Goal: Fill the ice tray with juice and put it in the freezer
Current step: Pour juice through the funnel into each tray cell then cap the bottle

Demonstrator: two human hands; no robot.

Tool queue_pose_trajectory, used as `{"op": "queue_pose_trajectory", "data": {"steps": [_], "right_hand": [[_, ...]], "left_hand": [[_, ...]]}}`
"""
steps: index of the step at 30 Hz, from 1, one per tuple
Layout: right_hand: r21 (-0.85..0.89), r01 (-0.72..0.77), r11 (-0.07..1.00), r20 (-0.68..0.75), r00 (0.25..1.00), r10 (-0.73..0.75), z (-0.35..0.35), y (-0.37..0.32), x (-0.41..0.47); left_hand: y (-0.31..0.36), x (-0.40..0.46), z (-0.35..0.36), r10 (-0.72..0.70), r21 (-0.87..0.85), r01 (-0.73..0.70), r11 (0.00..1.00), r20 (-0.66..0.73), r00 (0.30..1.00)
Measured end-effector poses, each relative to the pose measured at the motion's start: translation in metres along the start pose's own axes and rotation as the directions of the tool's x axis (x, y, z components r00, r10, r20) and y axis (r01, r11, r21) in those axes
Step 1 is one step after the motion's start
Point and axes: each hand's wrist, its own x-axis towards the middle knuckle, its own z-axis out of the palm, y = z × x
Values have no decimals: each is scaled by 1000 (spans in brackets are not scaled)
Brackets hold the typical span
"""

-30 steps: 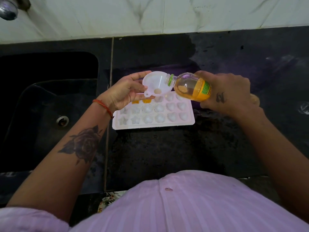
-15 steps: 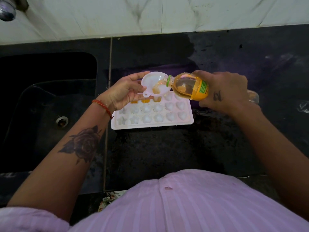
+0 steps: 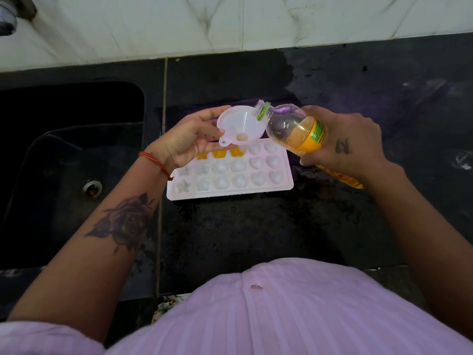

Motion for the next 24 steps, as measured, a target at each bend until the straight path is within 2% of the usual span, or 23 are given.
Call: {"op": "queue_pose_trajectory", "data": {"steps": [10, 24], "right_hand": [[-134, -14, 991, 58, 998, 22, -9, 10, -6], [-248, -9, 969, 7, 1000, 11, -10, 15, -6]], "left_hand": [[-4, 16, 14, -21, -16, 22, 1000, 23, 1000], [-2, 17, 24, -48, 31, 48, 998, -13, 999]]}}
